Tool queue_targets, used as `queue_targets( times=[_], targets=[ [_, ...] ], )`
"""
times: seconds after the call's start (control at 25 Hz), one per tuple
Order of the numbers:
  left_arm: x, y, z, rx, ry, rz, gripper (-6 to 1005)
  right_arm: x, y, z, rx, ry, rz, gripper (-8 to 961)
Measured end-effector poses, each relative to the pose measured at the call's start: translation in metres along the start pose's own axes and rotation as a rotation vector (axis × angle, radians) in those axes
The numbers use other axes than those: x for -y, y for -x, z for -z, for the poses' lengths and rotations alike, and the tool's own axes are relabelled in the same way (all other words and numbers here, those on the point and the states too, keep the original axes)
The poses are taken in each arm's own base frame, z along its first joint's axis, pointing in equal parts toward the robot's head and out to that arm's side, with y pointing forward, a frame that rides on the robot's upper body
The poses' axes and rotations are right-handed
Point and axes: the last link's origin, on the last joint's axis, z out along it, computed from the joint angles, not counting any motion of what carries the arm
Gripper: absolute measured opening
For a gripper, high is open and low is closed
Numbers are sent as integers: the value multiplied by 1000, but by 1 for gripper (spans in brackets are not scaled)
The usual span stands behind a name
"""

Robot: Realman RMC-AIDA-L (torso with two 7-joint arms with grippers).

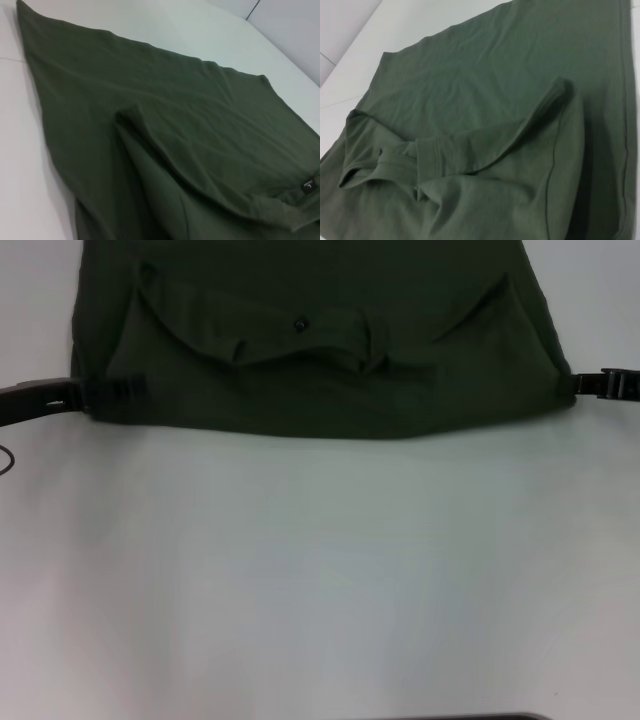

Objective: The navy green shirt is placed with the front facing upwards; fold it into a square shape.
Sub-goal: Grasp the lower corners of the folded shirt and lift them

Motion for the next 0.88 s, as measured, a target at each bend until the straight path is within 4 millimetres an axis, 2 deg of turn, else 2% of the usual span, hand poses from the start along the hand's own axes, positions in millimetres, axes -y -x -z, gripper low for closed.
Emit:
queue_targets(
  times=[0.6,0.88],
  targets=[
    [-5,2,-6,30,5,-32,860,-1,1,-1,0,2,1,21],
    [-6,1,-8,51,6,-46,578,-1,1,-1,-1,2,1,21]
  ],
)
